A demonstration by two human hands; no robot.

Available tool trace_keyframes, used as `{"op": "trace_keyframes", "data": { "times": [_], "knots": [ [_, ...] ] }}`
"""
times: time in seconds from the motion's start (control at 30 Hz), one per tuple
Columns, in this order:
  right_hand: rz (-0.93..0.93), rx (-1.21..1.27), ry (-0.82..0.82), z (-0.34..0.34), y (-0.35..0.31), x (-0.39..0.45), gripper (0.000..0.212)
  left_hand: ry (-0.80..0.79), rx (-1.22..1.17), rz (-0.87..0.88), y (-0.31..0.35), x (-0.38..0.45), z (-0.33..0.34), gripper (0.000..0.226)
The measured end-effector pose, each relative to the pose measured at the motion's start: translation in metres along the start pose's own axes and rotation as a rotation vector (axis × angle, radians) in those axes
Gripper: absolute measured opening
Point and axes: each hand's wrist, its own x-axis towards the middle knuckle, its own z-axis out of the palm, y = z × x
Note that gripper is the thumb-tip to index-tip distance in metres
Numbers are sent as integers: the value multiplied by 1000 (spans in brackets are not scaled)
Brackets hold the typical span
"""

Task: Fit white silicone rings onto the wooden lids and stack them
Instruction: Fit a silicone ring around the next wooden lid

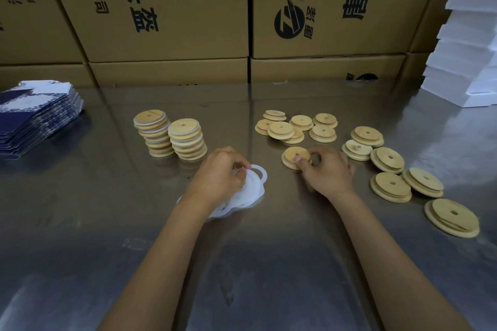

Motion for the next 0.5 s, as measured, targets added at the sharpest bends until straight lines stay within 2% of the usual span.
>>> {"op": "trace_keyframes", "data": {
  "times": [0.1,0.27,0.43,0.5],
  "knots": [
    [-1,151,-62,-1,-7,-1,26,8,3,4,-1,1,1,21],
    [70,725,-140,-3,-22,-11,41,68,-42,5,2,-1,-1,14],
    [36,852,-234,-3,-32,-23,29,22,-471,-110,19,-1,-4,10],
    [19,906,-291,-5,-35,-26,26,11,-571,-136,26,-2,-5,7]
  ]
}}
